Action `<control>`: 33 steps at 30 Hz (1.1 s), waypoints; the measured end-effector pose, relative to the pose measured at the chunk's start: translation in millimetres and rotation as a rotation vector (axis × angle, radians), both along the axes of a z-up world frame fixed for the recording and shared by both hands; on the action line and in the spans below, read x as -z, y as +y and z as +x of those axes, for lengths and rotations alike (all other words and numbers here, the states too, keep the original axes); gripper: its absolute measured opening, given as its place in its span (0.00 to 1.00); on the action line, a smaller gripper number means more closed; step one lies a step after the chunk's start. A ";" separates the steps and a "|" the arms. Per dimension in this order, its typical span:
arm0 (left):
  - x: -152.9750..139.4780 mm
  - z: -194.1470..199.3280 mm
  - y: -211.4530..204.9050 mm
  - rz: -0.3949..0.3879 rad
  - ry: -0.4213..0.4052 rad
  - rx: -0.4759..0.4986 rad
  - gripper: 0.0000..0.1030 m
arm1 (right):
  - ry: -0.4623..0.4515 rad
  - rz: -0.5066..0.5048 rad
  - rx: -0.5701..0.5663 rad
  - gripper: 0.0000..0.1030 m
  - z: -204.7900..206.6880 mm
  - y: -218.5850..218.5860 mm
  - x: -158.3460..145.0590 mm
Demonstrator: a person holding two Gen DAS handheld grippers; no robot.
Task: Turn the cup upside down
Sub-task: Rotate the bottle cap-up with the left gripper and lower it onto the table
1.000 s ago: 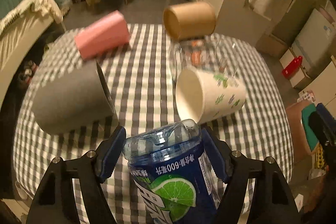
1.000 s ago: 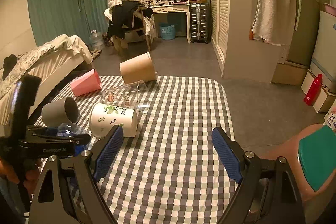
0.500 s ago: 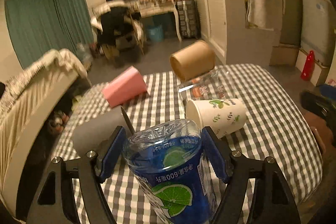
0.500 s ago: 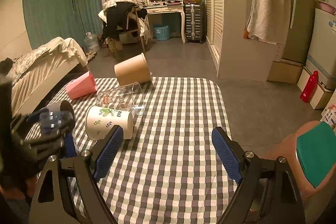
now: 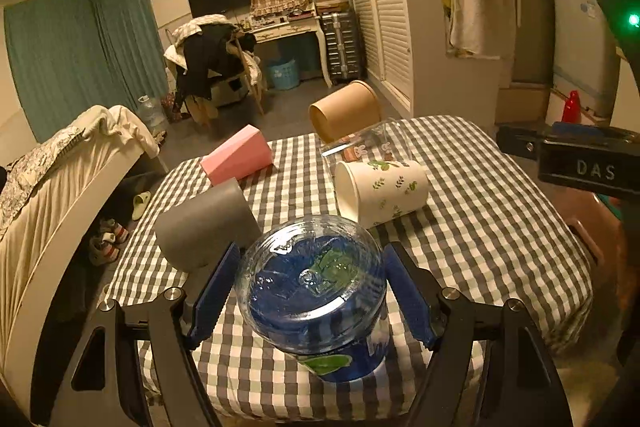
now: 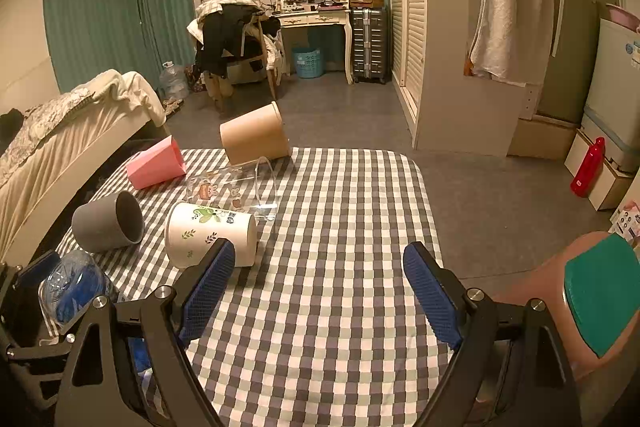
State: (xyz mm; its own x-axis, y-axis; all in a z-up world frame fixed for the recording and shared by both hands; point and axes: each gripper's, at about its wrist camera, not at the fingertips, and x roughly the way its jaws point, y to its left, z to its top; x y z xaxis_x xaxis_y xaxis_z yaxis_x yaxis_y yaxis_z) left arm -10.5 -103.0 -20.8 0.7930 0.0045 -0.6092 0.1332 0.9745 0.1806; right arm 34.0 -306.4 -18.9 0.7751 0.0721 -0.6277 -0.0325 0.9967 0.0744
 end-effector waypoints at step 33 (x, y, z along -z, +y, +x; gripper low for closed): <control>14.9 35.1 10.7 -0.122 -0.044 0.026 0.73 | 0.016 -0.017 -0.006 0.84 2.2 8.1 3.2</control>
State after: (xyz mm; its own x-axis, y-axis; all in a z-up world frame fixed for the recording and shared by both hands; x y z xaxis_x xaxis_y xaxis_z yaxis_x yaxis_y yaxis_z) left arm 24.7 -92.3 -35.7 0.8180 -0.0887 -0.5683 0.1533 0.9859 0.0668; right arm 36.2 -298.2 -22.1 0.7643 0.0661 -0.6415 -0.0377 0.9976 0.0578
